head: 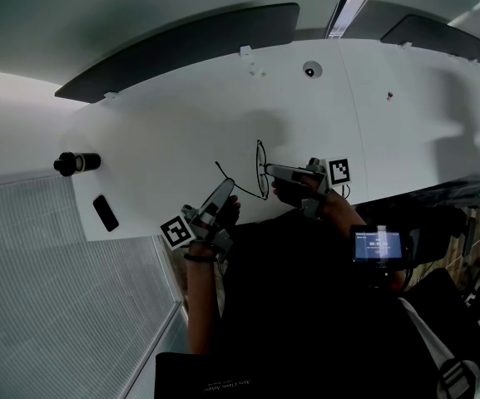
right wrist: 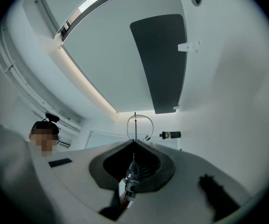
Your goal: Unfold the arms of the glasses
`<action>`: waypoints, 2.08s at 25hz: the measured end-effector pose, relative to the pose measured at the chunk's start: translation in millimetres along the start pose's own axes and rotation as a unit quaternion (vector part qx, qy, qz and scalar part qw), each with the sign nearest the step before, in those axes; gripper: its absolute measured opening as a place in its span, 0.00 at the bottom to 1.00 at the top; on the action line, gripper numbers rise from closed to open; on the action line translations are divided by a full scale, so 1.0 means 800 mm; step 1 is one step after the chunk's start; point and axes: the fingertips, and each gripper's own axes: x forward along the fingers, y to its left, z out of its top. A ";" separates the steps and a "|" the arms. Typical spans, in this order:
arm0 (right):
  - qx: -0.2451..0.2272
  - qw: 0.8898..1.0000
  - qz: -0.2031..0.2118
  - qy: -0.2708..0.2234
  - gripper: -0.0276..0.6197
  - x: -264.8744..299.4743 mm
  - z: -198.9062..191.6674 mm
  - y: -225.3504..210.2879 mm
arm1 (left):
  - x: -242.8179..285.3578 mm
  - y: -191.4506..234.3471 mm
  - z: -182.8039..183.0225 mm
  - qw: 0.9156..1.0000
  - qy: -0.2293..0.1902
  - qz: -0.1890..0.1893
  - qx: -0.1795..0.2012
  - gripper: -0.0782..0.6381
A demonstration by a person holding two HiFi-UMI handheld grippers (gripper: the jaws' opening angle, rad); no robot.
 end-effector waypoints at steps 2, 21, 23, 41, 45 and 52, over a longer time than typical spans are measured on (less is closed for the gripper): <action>-0.001 1.000 -0.001 -0.002 0.06 0.000 0.000 0.000 | -0.001 0.000 0.000 1.000 -0.001 0.000 0.000 0.14; -0.006 1.000 -0.001 -0.023 0.06 -0.004 0.010 0.000 | -0.010 0.002 -0.002 1.000 -0.010 0.004 0.001 0.14; -0.006 1.000 -0.001 -0.024 0.06 -0.004 0.010 0.001 | -0.012 0.003 -0.003 1.000 -0.011 0.004 0.001 0.14; -0.007 0.999 -0.003 -0.050 0.06 -0.008 0.022 0.006 | -0.029 0.011 -0.010 0.999 -0.025 0.018 -0.012 0.14; -0.009 0.998 -0.007 -0.058 0.06 -0.011 0.026 0.002 | -0.031 0.016 -0.011 0.999 -0.030 0.019 -0.018 0.14; 0.006 0.997 0.001 -0.072 0.06 -0.011 0.029 0.005 | -0.036 0.017 -0.012 0.999 -0.036 0.019 -0.020 0.14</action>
